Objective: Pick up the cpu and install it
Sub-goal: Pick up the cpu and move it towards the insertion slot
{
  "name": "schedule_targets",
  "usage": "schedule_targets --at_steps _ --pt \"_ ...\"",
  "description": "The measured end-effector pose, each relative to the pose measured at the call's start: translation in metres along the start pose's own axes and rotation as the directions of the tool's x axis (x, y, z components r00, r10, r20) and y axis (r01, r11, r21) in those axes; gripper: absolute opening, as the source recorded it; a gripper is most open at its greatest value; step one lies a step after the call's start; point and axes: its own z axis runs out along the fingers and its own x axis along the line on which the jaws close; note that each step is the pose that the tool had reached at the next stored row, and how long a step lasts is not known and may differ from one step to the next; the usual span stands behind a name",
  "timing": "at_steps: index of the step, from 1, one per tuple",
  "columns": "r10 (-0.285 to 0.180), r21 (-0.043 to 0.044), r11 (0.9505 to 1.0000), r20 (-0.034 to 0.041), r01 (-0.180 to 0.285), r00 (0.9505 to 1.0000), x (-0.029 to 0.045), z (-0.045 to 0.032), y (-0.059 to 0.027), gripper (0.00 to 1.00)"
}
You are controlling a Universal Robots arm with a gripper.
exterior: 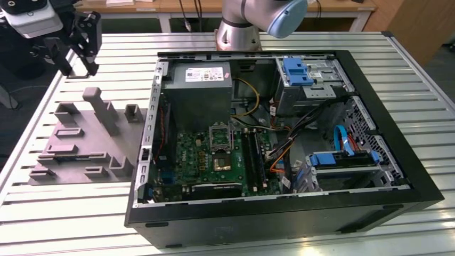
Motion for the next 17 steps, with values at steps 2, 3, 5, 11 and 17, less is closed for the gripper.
schedule_targets --at_steps 2,3,5,11,17 --pt "0.000 0.0000 1.0000 0.0000 0.000 1.0000 -0.0005 0.0000 0.0000 0.47" --pt "0.000 0.0000 1.0000 0.0000 0.000 1.0000 -0.0008 0.0000 0.0000 0.47" --pt "0.000 0.0001 1.0000 -0.0001 0.000 1.0000 -0.0013 0.0000 0.0000 0.47" --pt "0.000 0.0000 1.0000 0.0000 0.000 1.0000 -0.0026 0.0001 0.0001 0.47" --pt "0.000 0.0000 1.0000 0.0000 0.000 1.0000 -0.0102 0.0003 0.0003 0.47"
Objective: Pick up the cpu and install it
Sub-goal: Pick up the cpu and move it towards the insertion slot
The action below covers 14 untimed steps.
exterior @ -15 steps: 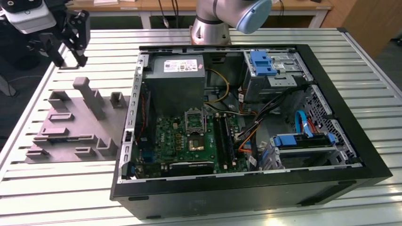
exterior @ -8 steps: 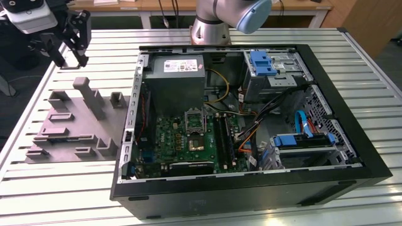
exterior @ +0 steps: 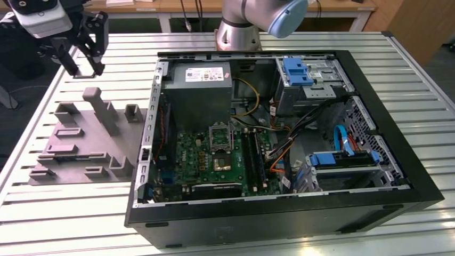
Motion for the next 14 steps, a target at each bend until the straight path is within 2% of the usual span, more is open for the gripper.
schedule_targets --at_steps 7,14 --pt "0.000 0.0000 1.0000 -0.0001 0.000 1.0000 -0.0027 0.0001 0.0001 0.47" --pt "0.000 0.0000 1.0000 0.0000 0.000 1.0000 -0.0092 0.0003 0.0003 0.47"
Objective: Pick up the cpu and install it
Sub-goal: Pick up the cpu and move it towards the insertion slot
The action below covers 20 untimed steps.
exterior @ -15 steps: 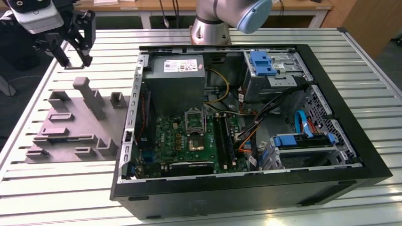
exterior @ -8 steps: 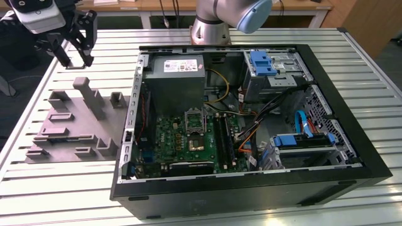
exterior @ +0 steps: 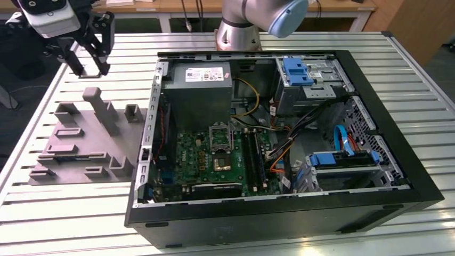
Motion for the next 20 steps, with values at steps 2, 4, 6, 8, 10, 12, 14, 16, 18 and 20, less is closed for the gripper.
schedule_targets --at_steps 2,4,6,8,10,12,14,16,18,20 --pt "0.000 0.0000 1.0000 0.0000 0.000 1.0000 -0.0021 0.0001 0.0000 0.47" --pt "0.000 0.0000 1.0000 0.0000 0.000 1.0000 -0.0040 0.0001 0.0001 0.47" --pt "0.000 0.0000 1.0000 0.0000 0.000 1.0000 -0.0058 0.0002 0.0002 0.47" --pt "0.000 0.0000 1.0000 -0.0001 0.000 1.0000 -0.0082 0.0003 0.0003 0.47" --pt "0.000 0.0000 1.0000 0.0000 0.000 1.0000 -0.0107 0.0004 0.0003 0.47" --pt "0.000 0.0000 1.0000 0.0000 0.000 1.0000 -0.0131 0.0004 0.0004 0.47" --pt "0.000 0.0000 1.0000 -0.0001 0.000 1.0000 -0.0147 0.0005 0.0005 0.47" --pt "0.000 0.0000 1.0000 0.0000 0.000 1.0000 -0.0151 0.0005 0.0005 0.47" --pt "0.000 0.0000 1.0000 0.0000 0.000 1.0000 -0.0153 0.0005 0.0005 0.47" --pt "0.000 0.0001 1.0000 -0.0001 0.000 1.0000 -0.0156 0.0005 0.0005 0.47"
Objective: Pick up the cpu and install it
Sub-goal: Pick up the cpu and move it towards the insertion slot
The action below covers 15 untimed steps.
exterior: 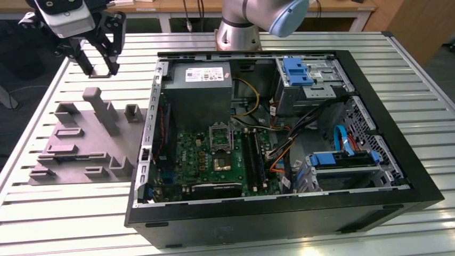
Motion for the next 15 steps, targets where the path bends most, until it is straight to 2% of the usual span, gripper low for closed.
schedule_targets --at_steps 15 --pt "0.000 0.0000 1.0000 0.0001 0.000 1.0000 -0.0038 0.0003 0.0001 0.47"
